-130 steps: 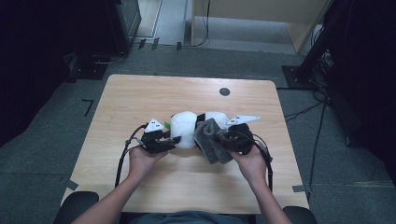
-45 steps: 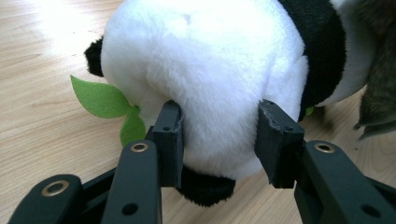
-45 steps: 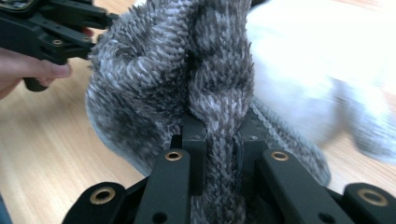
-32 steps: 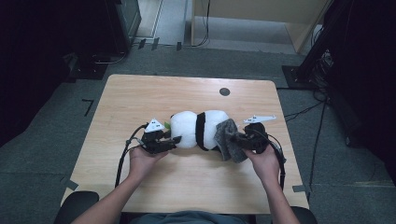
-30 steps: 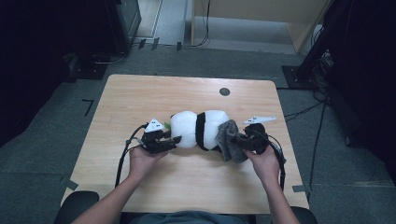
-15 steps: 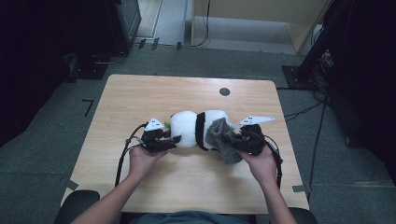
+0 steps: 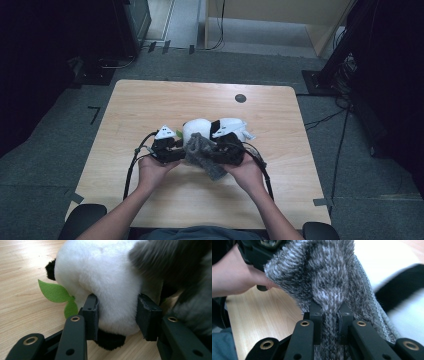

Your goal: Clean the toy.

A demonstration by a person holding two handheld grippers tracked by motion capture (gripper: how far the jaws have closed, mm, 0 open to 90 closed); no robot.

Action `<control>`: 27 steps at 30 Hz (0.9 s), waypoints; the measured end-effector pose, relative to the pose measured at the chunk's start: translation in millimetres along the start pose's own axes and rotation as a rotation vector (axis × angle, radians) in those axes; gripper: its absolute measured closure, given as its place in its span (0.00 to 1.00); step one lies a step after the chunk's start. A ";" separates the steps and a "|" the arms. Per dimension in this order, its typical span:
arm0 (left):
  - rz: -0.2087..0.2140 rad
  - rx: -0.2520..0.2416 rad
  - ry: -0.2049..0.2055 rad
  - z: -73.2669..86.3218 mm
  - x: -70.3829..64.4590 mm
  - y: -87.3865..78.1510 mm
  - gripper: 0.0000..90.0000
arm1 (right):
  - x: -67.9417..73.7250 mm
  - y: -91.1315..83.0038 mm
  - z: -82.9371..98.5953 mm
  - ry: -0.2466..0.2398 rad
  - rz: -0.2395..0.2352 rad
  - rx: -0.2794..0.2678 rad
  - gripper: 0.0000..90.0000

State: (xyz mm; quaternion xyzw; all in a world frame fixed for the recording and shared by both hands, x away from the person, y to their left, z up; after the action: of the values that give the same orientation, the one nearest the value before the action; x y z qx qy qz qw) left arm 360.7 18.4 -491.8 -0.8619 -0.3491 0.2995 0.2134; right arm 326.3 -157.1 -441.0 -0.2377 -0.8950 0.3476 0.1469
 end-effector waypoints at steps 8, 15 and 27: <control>-0.007 0.004 0.004 0.7 1.1 0.0 0.65 | -5.6 37.6 5.2 -0.014 -0.003 0.063 0.89; -0.007 0.005 0.009 1.1 1.6 0.2 0.65 | -11.4 32.6 14.6 -0.032 0.039 0.088 0.89; -0.004 0.003 0.013 1.3 1.0 0.7 0.65 | -21.1 0.5 31.6 -0.043 0.100 0.132 0.89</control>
State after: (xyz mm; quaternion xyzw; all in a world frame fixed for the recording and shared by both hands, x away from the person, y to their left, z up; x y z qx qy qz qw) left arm 360.7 18.8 -493.5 -0.8628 -0.3489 0.2941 0.2177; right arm 330.7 -185.3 -466.0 -0.2647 -0.8600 0.4178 0.1255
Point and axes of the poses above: each handheld gripper's, and its own axes: y roughly forward along the jaws, z roughly out of its underside, x roughly to its left, the point moved 4 cm from there along y, roughly forward along the jaws, and after that the axes turned 10 degrees about -y, right-handed, at the moved point
